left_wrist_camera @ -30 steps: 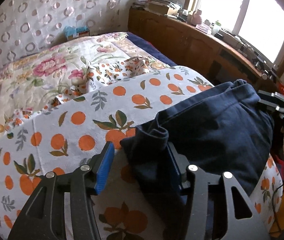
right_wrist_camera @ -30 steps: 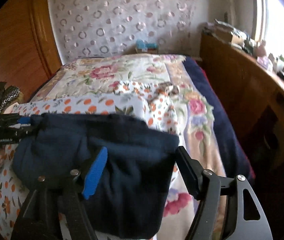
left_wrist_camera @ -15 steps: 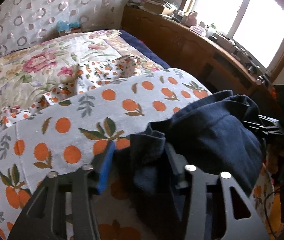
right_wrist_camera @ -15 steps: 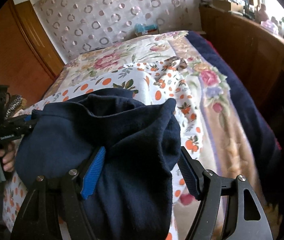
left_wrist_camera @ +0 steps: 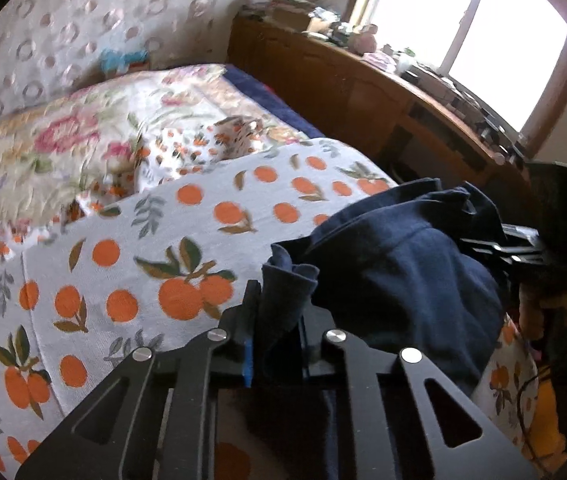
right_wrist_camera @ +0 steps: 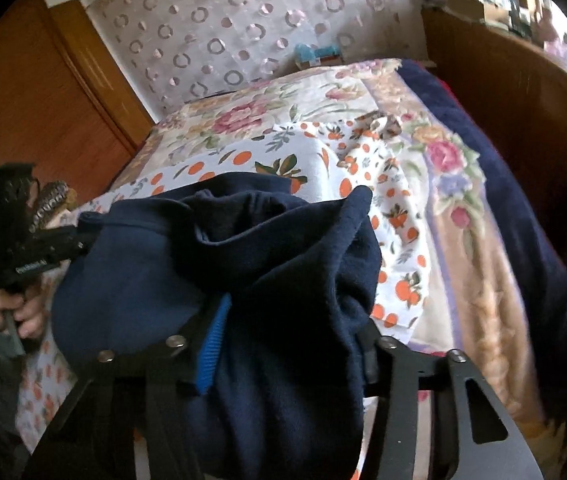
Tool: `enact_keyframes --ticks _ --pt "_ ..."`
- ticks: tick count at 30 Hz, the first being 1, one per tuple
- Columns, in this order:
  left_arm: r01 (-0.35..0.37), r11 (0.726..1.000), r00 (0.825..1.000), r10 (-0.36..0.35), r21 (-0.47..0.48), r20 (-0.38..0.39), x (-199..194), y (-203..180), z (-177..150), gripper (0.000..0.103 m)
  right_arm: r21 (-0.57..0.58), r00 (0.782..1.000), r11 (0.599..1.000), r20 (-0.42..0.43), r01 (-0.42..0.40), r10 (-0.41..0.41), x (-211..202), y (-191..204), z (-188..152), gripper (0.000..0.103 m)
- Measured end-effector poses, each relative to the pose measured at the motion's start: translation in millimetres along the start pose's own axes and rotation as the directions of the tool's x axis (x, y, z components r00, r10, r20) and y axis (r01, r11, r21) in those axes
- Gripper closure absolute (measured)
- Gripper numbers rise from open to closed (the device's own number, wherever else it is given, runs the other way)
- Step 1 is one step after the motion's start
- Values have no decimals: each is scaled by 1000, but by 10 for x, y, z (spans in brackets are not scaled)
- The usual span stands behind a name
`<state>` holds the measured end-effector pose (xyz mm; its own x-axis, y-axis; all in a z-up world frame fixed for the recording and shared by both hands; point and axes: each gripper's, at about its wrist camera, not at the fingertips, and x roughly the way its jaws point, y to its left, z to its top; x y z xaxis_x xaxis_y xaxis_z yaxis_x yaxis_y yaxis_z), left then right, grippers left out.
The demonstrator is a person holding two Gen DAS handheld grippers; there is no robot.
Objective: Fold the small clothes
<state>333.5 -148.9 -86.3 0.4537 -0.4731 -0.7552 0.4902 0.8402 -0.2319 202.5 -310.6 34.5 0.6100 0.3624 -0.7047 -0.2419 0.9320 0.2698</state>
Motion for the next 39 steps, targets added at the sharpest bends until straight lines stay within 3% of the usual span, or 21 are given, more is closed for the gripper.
enact_keyframes --ticks 1,4,10,17,25,39 --pt "-2 1000 1000 1 16 18 -51 -50 -1 88 -22 1000 1000 9 -6 7 -28 30 -8 75" --pt "15 999 998 -18 44 68 -238 -197 10 88 -80 999 997 32 19 -16 -76 116 -53 81" --pt "42 997 984 -51 59 171 -689 -349 53 89 -79 991 997 132 15 -4 -285 175 -86 83" --pt "7 999 968 -15 34 251 -1052 -259 37 89 -121 976 993 216 -8 34 -438 324 -51 83" --pt "-101 995 947 90 19 309 -1584 -57 -193 89 -240 968 969 225 -51 107 -199 649 107 83" --pt "-271 953 874 301 -132 381 -2452 724 -743 89 -444 951 881 164 -164 260 462 1426 576 83"
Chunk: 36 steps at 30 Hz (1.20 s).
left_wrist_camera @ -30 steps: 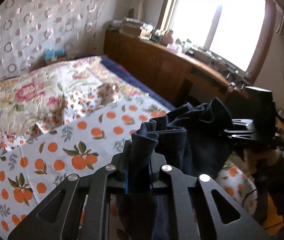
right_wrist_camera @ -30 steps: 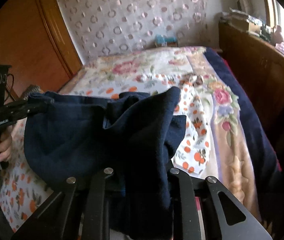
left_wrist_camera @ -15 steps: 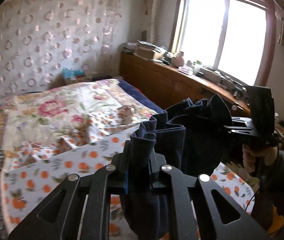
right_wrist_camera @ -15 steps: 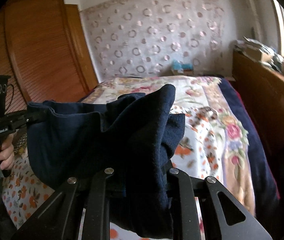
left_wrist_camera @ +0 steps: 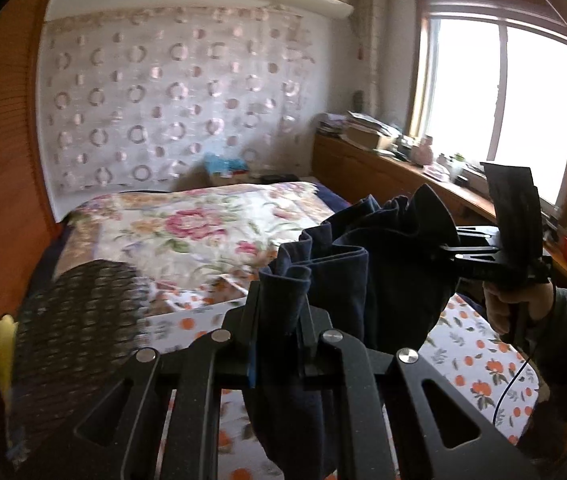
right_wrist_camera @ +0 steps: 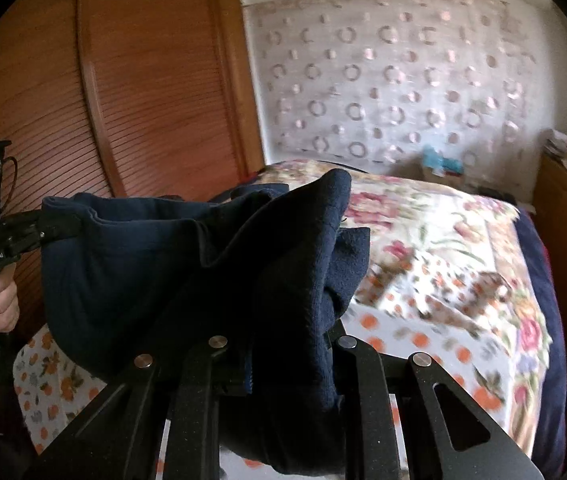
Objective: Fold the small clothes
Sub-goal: 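Lift the folded shirt with both grippers and carry it toward the wardrobe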
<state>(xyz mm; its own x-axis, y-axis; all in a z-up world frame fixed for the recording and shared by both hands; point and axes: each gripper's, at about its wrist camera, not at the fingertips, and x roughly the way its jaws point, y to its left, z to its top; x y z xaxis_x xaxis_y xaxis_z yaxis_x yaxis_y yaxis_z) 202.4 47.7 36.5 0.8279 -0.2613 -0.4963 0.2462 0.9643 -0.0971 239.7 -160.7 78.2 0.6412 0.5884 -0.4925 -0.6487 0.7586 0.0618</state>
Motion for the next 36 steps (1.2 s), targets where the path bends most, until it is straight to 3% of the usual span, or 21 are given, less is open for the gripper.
enact_keyframes --ticks 13,20,25,32,36 --pt "-163 982 981 172 -95 94 -502 670 -129 89 -234 996 969 16 -83 89 547 247 640 83" --pt "-261 941 953 287 -216 96 -658 1063 -501 89 -381 991 917 7 -118 131 930 589 937 83" --pt "-324 903 931 357 -281 72 -730 1217 -766 89 -457 985 873 -38 -168 169 1297 827 1012 83" --pt "-399 851 910 413 -341 -34 -657 1450 -1178 89 -498 968 829 -130 -253 217 1987 995 1076 81" --pt "-410 839 909 407 -358 -86 -583 1523 -1331 89 -457 979 868 -143 -194 143 2238 912 1174 62"
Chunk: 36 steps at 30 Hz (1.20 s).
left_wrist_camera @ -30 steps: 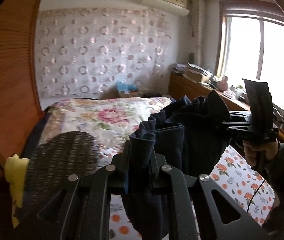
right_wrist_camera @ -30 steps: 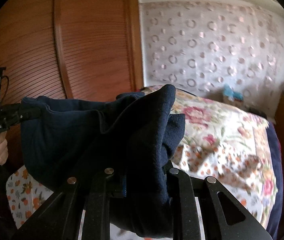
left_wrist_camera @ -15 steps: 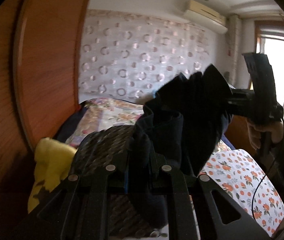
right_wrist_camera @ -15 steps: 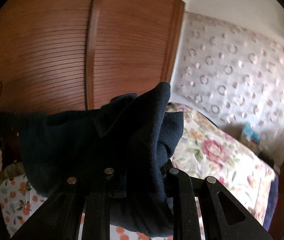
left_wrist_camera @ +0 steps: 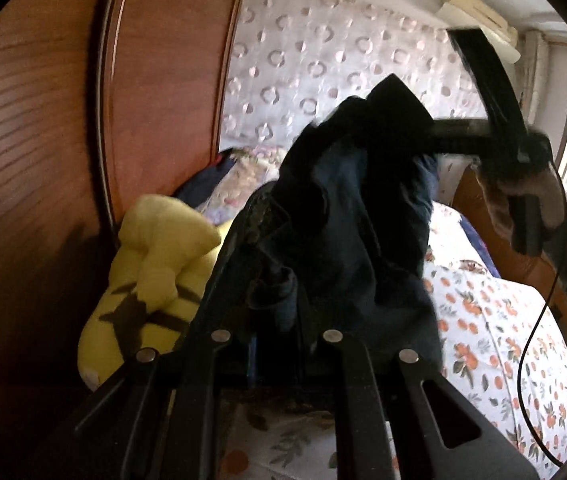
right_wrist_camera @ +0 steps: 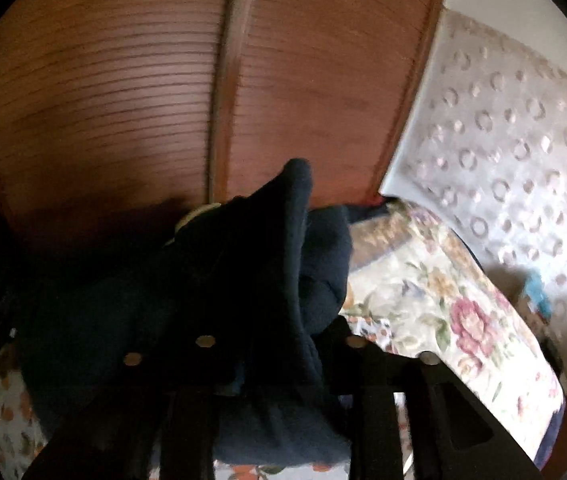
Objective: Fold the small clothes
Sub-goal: 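Lift the folded shirt with both grippers and carry it toward the wardrobe, then lower the folded shirt onto the stack beside the yellow plush and open both grippers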
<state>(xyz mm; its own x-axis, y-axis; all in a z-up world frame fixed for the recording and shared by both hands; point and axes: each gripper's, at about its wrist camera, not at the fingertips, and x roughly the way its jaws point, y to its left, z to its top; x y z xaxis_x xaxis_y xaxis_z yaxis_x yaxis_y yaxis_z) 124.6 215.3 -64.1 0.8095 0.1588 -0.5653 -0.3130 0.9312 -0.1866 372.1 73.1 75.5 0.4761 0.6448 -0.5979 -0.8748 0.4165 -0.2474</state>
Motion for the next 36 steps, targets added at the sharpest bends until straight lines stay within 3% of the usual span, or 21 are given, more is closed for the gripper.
enact_keyframes --ticks 1,3,6,8,13,16,21,23,24,26,30,33,36 --pt "-1 1000 1000 1 -2 -5 10 8 -23 89 21 1000 1000 3 22 -22 27 -77 48 52" --pt "0 1000 1000 -1 -4 -9 17 16 -53 89 62 998 997 20 51 -53 -23 -189 56 47" --pt "2 1000 1000 -2 -1 -3 -14 -4 -43 89 81 998 996 58 35 -40 -165 -231 -50 47" --pt "1 1000 1000 -1 1 -3 -13 9 -34 89 71 998 997 60 -17 13 -153 -174 -143 47" --pt "-11 1000 1000 11 5 -8 11 45 -25 89 105 994 988 -1 -110 110 135 -161 -369 47" --pt "-18 1000 1000 18 12 -22 36 82 -35 89 160 992 981 -52 -108 118 441 -246 -434 47" --pt "-27 999 999 28 30 -31 24 74 -12 89 179 993 979 -46 -95 105 731 -389 -142 47" --pt "-28 999 999 30 33 -33 11 68 0 89 182 992 978 -51 -100 111 830 -402 -53 62" --pt "-29 999 999 31 36 -32 0 58 0 89 174 993 980 -54 -96 107 882 -402 19 78" --pt "-33 999 999 34 40 -37 13 60 -14 89 163 996 984 -47 -71 80 950 -340 148 91" --pt "-34 998 999 36 53 -39 10 71 -15 89 217 999 975 22 40 -45 964 -340 252 92" --pt "-42 997 999 44 60 -32 -25 75 -3 83 245 999 969 43 -1 -10 860 -332 234 87" --pt "-44 997 999 45 66 -9 -99 96 8 63 199 999 980 32 -15 9 737 -207 54 87"
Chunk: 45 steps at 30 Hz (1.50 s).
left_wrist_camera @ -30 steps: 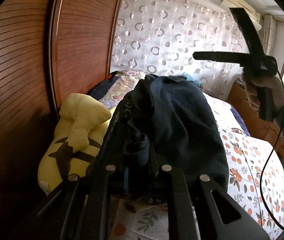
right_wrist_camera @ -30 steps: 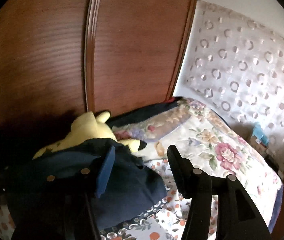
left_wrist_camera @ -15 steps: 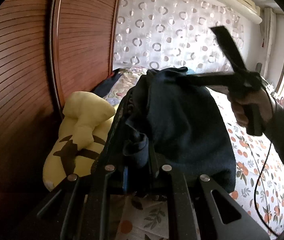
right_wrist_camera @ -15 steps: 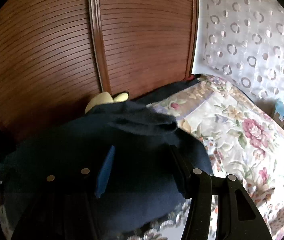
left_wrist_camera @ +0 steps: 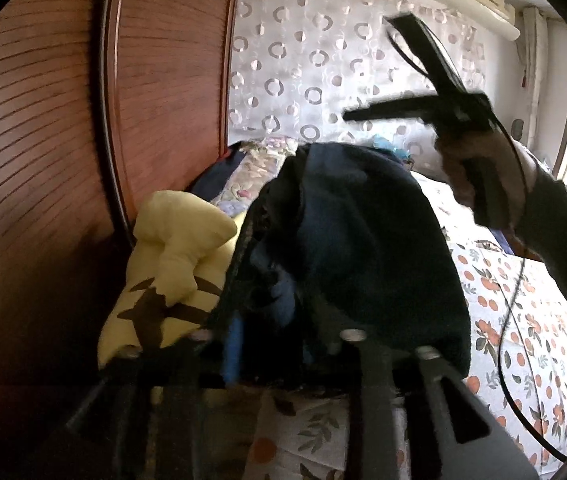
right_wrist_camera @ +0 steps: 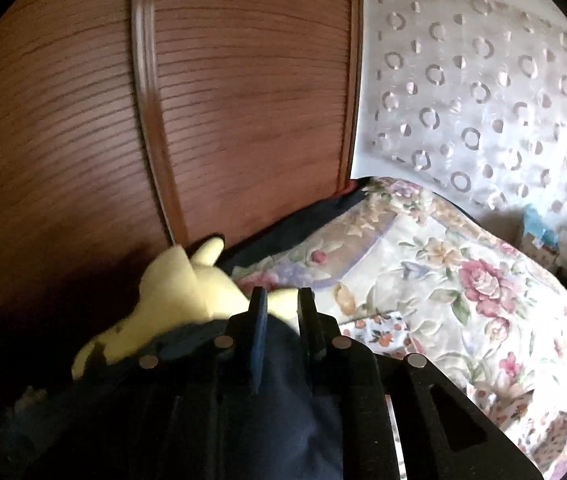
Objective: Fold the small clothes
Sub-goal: 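Lower the folded shirt onto the stack beside the yellow plush and open both grippers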
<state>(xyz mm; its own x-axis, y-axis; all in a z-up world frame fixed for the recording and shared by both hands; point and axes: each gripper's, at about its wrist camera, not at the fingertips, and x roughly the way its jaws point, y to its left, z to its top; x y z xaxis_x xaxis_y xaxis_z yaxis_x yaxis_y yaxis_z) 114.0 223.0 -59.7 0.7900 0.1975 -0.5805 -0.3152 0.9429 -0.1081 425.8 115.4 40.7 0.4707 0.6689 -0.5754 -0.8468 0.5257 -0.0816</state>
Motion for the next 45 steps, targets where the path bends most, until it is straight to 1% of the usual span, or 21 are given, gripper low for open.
enact_keyframes --ticks 3,4,5,6,8,11,12,14,15,18,21,24,27,28,29,31,34,36,39,41,45 --pt "-2 1000 1000 2 13 20 -71 6 21 39 -26 1000 999 -18 -19 19 -166 57 -229 87" --pt "-1 1000 1000 1 14 27 -95 8 28 26 -31 999 999 -23 -27 26 -216 61 -305 87" --pt "4 1000 999 -5 13 45 -142 14 38 22 -34 999 999 -35 -36 35 -247 60 -386 87" --pt "5 1000 999 -6 12 53 -172 14 48 21 -36 998 999 -47 -38 36 -282 29 -445 87" --pt "-10 1000 998 9 14 69 -234 2 72 17 -42 998 999 -59 -21 19 -289 5 -540 86" --pt "-22 1000 995 20 18 94 -339 -31 84 17 -2 998 1000 -67 -15 15 -208 -67 -560 85" --pt "-25 999 995 23 22 99 -375 -42 83 16 9 998 1000 -58 -8 8 -239 -79 -541 84" --pt "-32 999 993 29 31 113 -464 -73 68 16 17 1000 1000 -12 24 -24 -389 -11 -555 84" --pt "-34 999 993 30 33 117 -495 -85 59 16 14 1000 1000 -9 27 -27 -445 27 -567 84" --pt "-72 996 990 66 45 121 -540 -141 44 16 19 998 998 8 65 -66 -716 115 -654 84" --pt "-47 997 992 40 57 122 -610 -208 21 16 39 993 994 57 100 -102 -1116 224 -813 84" --pt "-33 996 991 22 84 133 -701 -323 -31 16 49 988 991 80 127 -131 -1489 327 -1047 83" --pt "4 995 990 -18 101 138 -786 -440 -74 16 72 983 985 86 159 -164 -1723 389 -1310 75" --pt "16 994 990 -31 108 137 -810 -491 -82 16 79 981 983 87 166 -173 -1834 436 -1390 67" --pt "27 993 990 -43 117 135 -828 -536 -101 16 92 980 981 88 171 -179 -1942 486 -1479 62" --pt "51 990 989 -69 134 133 -859 -658 -125 16 127 977 976 95 177 -190 -2144 565 -1608 45" --pt "84 983 986 -105 160 126 -912 -845 -188 16 168 971 965 94 202 -220 -2420 680 -1806 33" --pt "106 979 984 -129 175 122 -937 -963 -227 16 196 963 953 92 231 -252 -2588 750 -1924 30" --pt "143 971 981 -165 193 106 -963 -1125 -298 16 234 950 931 73 280 -304 -2806 880 -2105 29" --pt "158 965 979 -181 207 99 -986 -1230 -346 16 268 945 918 68 290 -319 -2939 960 -2209 28" --pt "198 956 971 -221 216 88 -1070 -1409 -438 16 322 924 883 54 342 -378 -3158 1120 -2301 28"
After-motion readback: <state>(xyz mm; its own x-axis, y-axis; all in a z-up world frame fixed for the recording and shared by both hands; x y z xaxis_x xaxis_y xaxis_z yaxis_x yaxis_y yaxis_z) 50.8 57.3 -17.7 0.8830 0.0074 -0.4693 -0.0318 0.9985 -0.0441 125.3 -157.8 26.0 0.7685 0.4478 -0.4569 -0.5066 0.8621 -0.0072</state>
